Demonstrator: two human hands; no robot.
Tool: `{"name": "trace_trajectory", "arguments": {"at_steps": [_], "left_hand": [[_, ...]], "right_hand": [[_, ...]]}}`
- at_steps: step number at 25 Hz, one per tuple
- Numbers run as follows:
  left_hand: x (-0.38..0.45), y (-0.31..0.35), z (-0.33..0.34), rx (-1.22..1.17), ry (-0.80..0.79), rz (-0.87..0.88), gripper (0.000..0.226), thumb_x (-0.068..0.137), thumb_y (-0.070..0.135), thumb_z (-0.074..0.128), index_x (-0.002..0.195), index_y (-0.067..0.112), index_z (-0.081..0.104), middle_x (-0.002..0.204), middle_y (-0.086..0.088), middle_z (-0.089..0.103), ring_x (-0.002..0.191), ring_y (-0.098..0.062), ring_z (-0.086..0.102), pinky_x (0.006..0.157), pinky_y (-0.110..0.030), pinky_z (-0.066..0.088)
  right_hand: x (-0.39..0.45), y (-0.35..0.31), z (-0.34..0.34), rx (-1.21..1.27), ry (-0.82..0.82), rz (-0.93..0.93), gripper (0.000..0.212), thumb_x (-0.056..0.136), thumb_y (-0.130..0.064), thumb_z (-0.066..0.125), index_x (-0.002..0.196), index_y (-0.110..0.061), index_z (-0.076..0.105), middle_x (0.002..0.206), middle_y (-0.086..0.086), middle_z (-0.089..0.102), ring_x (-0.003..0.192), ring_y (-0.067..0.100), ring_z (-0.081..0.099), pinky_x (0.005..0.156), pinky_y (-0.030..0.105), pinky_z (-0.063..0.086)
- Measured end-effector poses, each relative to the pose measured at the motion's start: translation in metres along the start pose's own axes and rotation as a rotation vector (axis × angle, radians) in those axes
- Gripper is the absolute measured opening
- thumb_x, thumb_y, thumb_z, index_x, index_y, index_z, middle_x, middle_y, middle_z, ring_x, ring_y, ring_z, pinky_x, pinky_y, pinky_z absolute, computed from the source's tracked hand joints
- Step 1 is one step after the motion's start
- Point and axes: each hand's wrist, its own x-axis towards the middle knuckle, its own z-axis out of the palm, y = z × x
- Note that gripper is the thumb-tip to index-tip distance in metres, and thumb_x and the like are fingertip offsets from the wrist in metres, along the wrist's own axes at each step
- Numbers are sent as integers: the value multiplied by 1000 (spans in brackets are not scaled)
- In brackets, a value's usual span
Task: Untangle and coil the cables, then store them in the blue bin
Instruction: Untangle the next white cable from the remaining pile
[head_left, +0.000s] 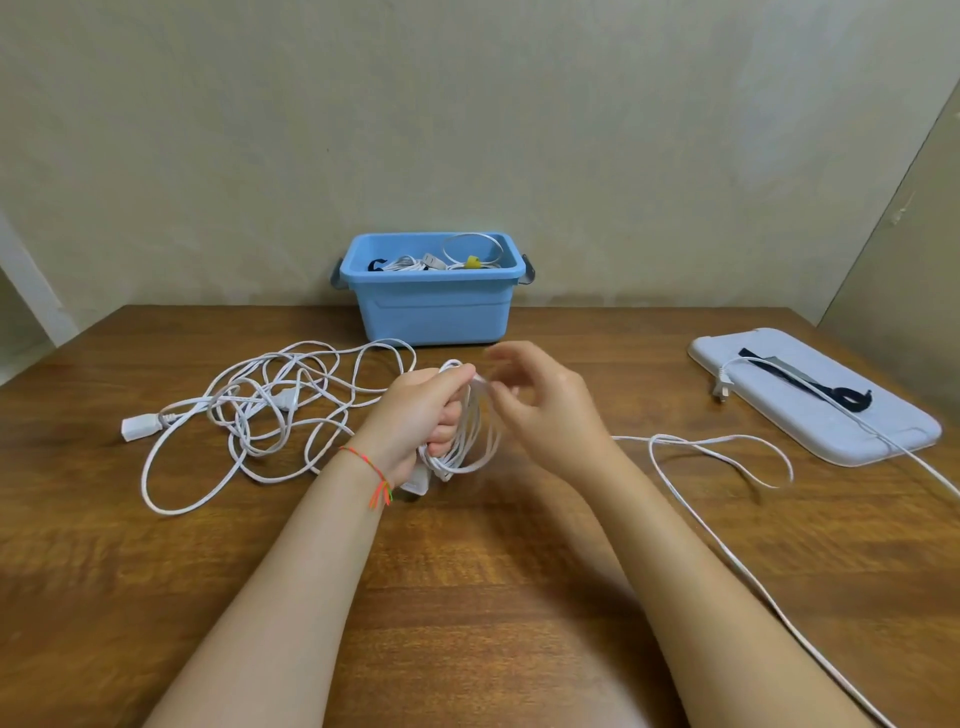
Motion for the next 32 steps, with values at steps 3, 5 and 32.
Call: {"name": "trace_trajectory", "arguments": {"at_steps": [3, 5, 32], "left_hand": [[-1, -1, 2, 37, -32, 3, 34, 101, 31, 53, 71, 18, 46, 52, 3, 30, 41, -10, 24, 41, -22, 20], [-2, -2, 4, 36, -10, 6, 28, 101, 30, 54, 78, 16, 52, 52, 4, 32, 41, -9, 25, 39, -21, 21], [-3, 4, -11, -137, -317, -282, 56, 97, 64, 37, 63, 19, 41, 51, 6, 22, 40, -7, 13, 42, -21, 12]], "right_hand": [[1, 0, -4, 2, -130, 21, 7, 93, -18, 64, 98, -22, 67, 77, -15, 60, 69, -1, 54, 65, 11, 39], [2, -1, -9, -56, -229, 40, 4, 95, -25, 65, 92, -22, 67, 67, -14, 55, 62, -2, 50, 58, 12, 36], [7, 7, -34, 221, -124, 135, 22, 101, -20, 54, 85, -19, 69, 51, -26, 52, 54, -5, 49, 55, 13, 32]]}}
